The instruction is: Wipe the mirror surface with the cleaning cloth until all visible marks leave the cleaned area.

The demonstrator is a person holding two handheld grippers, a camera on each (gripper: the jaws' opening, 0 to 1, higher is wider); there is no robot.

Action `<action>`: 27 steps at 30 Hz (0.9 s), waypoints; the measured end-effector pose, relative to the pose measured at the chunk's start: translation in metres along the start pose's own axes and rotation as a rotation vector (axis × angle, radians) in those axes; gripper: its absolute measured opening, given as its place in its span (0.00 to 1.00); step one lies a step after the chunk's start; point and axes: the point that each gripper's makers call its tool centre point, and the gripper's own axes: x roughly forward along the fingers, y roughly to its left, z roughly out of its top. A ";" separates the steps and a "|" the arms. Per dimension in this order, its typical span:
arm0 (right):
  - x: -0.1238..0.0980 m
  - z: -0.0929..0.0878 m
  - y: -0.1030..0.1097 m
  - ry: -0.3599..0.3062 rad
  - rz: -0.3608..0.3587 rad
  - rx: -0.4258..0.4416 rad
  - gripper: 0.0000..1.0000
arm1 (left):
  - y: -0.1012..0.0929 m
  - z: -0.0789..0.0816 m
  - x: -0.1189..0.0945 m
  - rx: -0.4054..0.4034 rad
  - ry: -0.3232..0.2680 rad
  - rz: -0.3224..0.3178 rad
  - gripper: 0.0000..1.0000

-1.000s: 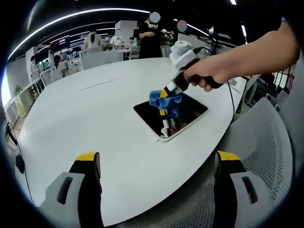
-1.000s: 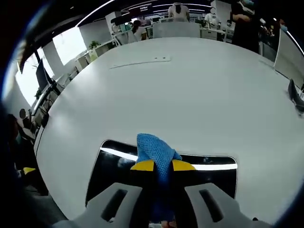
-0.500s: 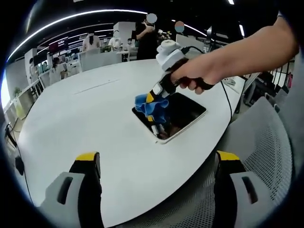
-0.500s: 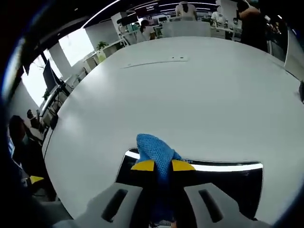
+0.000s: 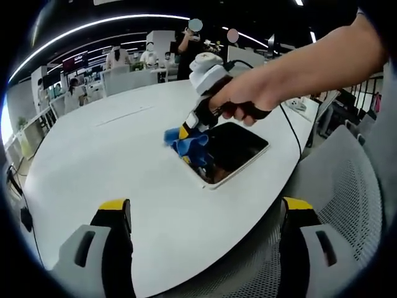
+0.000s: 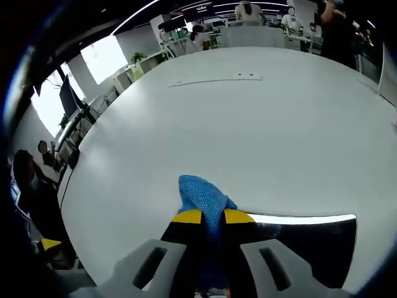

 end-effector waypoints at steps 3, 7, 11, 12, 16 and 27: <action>0.002 0.001 0.001 0.001 0.002 -0.024 0.05 | 0.001 -0.001 0.001 -0.001 0.005 0.004 0.99; 0.001 0.000 0.000 -0.007 0.011 -0.016 0.05 | 0.001 -0.001 0.001 0.003 0.007 0.004 0.99; -0.002 -0.004 0.002 -0.011 0.020 -0.019 0.05 | 0.001 -0.001 0.001 0.005 0.007 0.005 0.99; -0.004 -0.006 0.003 -0.008 0.023 -0.016 0.05 | 0.001 -0.001 0.001 0.006 0.008 0.006 0.99; -0.008 -0.012 0.004 -0.008 0.028 -0.010 0.05 | 0.001 0.000 0.000 0.009 0.008 0.006 0.99; -0.018 -0.026 0.008 -0.002 0.025 -0.007 0.05 | 0.000 0.002 -0.001 0.013 0.002 0.007 0.98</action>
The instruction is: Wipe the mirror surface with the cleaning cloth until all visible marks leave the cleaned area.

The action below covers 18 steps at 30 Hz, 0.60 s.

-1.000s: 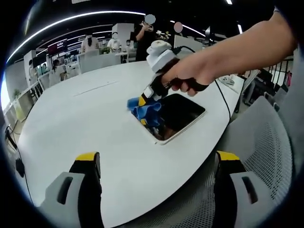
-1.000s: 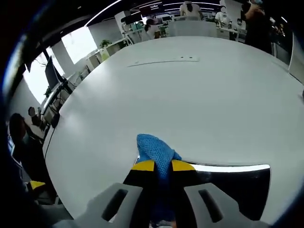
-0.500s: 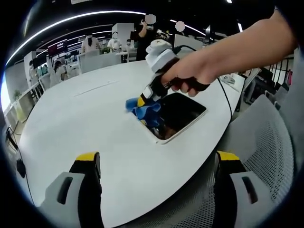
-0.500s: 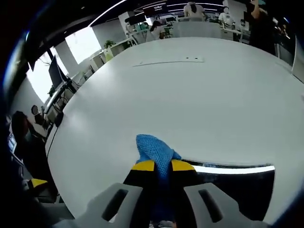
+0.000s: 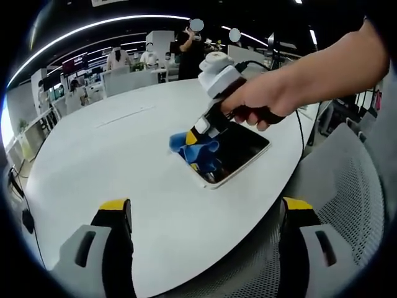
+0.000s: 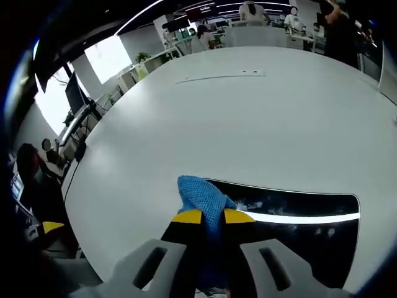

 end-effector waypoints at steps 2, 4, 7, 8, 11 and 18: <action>-0.001 -0.002 0.001 -0.003 -0.001 -0.002 0.05 | 0.000 0.000 0.000 0.003 0.002 0.001 0.97; -0.002 -0.004 0.003 -0.005 0.008 -0.010 0.05 | 0.000 0.000 -0.001 0.004 0.000 0.003 0.97; -0.004 -0.006 0.004 -0.006 0.020 -0.004 0.05 | 0.000 0.001 -0.002 0.003 -0.002 0.005 0.96; -0.004 -0.007 0.004 -0.004 0.022 -0.002 0.05 | 0.000 0.001 -0.002 0.004 -0.002 0.007 0.96; -0.006 -0.010 0.006 0.001 0.022 -0.047 0.04 | 0.001 0.002 -0.002 0.004 -0.005 0.010 0.96; -0.010 -0.016 0.010 0.011 0.033 -0.050 0.04 | 0.000 0.001 -0.002 0.006 -0.001 0.007 0.95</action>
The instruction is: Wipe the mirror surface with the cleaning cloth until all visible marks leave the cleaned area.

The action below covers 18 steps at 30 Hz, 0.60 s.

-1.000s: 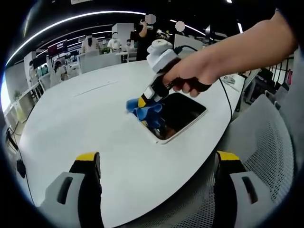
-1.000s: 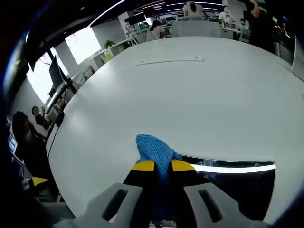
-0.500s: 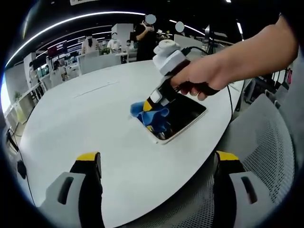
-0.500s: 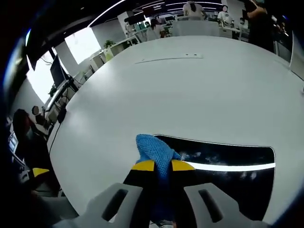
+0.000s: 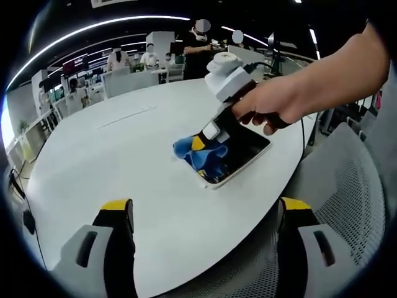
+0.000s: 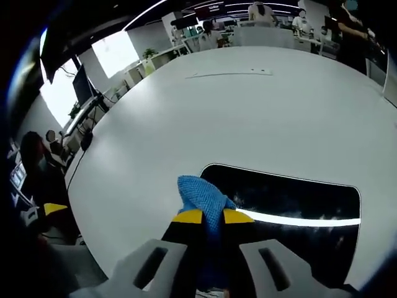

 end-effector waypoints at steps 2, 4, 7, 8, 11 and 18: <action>-0.001 -0.002 0.001 0.004 0.009 -0.008 0.04 | 0.000 0.000 0.000 0.002 0.000 0.000 0.95; -0.002 -0.004 0.002 0.005 0.017 -0.016 0.04 | 0.000 0.000 0.000 0.001 0.000 0.000 0.95; -0.002 -0.004 0.002 0.007 0.044 -0.013 0.04 | 0.000 0.000 0.000 0.002 0.000 -0.001 0.94; -0.002 -0.004 0.002 0.007 0.049 -0.007 0.04 | 0.000 0.000 0.000 0.001 0.000 -0.002 0.94; -0.002 -0.004 0.003 0.007 0.054 0.000 0.04 | 0.000 -0.001 0.001 0.003 0.000 -0.003 0.94; -0.001 -0.004 0.004 0.025 0.063 -0.037 0.04 | 0.000 0.000 0.001 0.004 -0.003 -0.003 0.93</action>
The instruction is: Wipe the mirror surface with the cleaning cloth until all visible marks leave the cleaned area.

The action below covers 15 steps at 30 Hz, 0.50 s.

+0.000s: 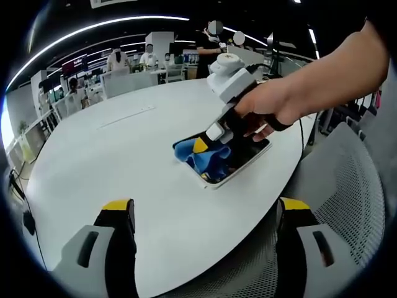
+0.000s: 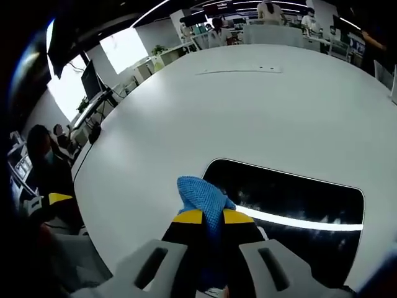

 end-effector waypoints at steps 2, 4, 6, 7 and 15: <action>0.000 0.000 -0.001 0.005 0.013 0.017 0.04 | 0.000 0.000 0.000 0.000 -0.001 0.000 0.93; 0.001 0.001 -0.001 -0.009 0.033 0.038 0.04 | 0.000 0.000 0.000 0.001 -0.001 0.000 0.93; 0.001 0.001 -0.001 -0.007 0.036 0.047 0.04 | 0.000 0.000 0.000 0.002 -0.002 0.001 0.93; 0.001 0.001 0.000 -0.005 0.032 0.051 0.04 | 0.000 0.000 0.000 0.001 -0.002 0.001 0.93; -0.003 -0.001 -0.006 -0.024 -0.001 -0.048 0.04 | 0.000 -0.001 0.000 0.006 0.003 -0.001 0.93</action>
